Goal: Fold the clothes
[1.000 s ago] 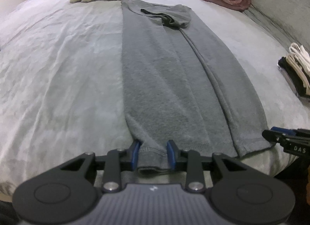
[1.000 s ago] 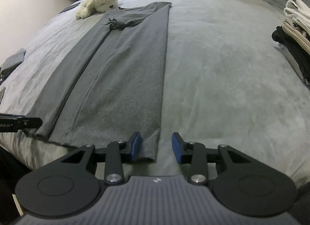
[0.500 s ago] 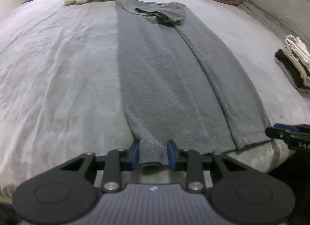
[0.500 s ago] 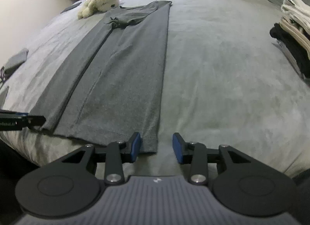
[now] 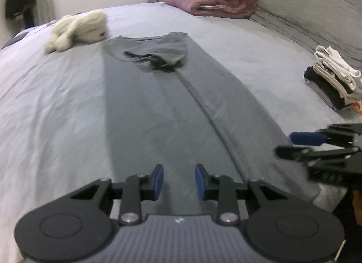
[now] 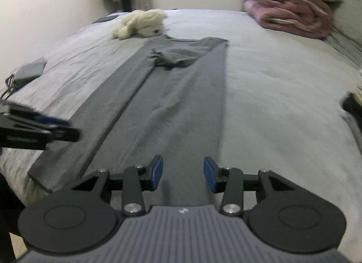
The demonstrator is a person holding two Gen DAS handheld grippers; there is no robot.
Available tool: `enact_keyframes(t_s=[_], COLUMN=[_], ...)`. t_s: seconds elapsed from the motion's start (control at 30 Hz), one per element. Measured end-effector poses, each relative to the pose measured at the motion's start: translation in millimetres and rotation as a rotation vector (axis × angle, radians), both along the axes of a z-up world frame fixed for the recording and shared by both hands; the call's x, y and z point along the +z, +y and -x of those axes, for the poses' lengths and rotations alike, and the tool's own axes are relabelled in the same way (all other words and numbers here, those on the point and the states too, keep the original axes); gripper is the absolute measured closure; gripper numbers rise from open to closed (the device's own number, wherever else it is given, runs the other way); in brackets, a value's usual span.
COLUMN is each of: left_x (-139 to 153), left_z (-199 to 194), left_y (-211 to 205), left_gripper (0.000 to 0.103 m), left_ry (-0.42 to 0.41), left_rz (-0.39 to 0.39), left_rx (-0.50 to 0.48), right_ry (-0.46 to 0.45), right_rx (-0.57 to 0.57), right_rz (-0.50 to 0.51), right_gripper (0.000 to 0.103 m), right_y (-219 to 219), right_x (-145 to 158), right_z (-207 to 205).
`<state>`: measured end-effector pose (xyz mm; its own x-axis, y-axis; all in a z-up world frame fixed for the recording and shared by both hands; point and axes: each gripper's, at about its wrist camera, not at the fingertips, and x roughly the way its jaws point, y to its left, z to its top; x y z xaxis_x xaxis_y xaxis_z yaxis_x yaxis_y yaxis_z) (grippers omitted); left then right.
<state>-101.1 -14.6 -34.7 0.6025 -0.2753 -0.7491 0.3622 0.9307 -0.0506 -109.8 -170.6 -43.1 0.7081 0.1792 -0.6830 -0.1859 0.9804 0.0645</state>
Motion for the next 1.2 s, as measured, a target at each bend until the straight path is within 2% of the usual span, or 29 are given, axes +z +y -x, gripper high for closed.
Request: enact_keyframes(t_s=[0.17, 0.3, 0.4, 0.53, 0.6, 0.7, 0.77, 0.87, 0.9, 0.93, 1.03, 1.2], left_x=[-20, -22, -21, -18, -16, -10, -7, -4, -3, -1, 5, 14], left_z=[-7, -2, -5, -10, -13, -23, -31, -45, -50, -57, -86, -145], left_y=[-14, -13, -9, -7, -6, -3, 0, 6, 8, 10, 9, -15], left_gripper=[0.073, 0.073, 0.073, 0.072, 0.071, 0.071, 0.071, 0.071, 0.071, 0.071, 0.071, 0.071], left_ry=[0.023, -0.004, 0.002, 0.016, 0.023, 0.032, 0.039, 0.077, 0.092, 0.102, 0.108, 0.064], left_rz=[0.002, -0.007, 0.013, 0.044, 0.059, 0.088, 0.08, 0.108, 0.123, 0.137, 0.168, 0.158], left_rx=[-0.05, -0.095, -0.114, -0.122, -0.125, -0.11, -0.086, -0.058, -0.054, -0.047, -0.025, -0.013], right_ry=[0.017, 0.007, 0.02, -0.021, -0.003, 0.102, 0.107, 0.067, 0.067, 0.071, 0.071, 0.077], right_rx=[0.091, 0.166, 0.21, 0.221, 0.222, 0.237, 0.303, 0.443, 0.458, 0.467, 0.422, 0.34], right_rz=[0.03, 0.11, 0.138, 0.106, 0.089, 0.067, 0.077, 0.195, 0.169, 0.135, 0.017, 0.02], right_gripper=[0.059, 0.058, 0.062, 0.063, 0.063, 0.064, 0.06, 0.063, 0.065, 0.07, 0.07, 0.07], right_y=[24, 41, 42, 32, 26, 19, 21, 36, 34, 31, 12, 0], right_x=[-14, -25, -18, 0, -2, -17, -21, -18, -16, -13, -10, -12], right_z=[-22, -24, -28, -45, -64, -96, -104, -105, -108, -112, -120, -131])
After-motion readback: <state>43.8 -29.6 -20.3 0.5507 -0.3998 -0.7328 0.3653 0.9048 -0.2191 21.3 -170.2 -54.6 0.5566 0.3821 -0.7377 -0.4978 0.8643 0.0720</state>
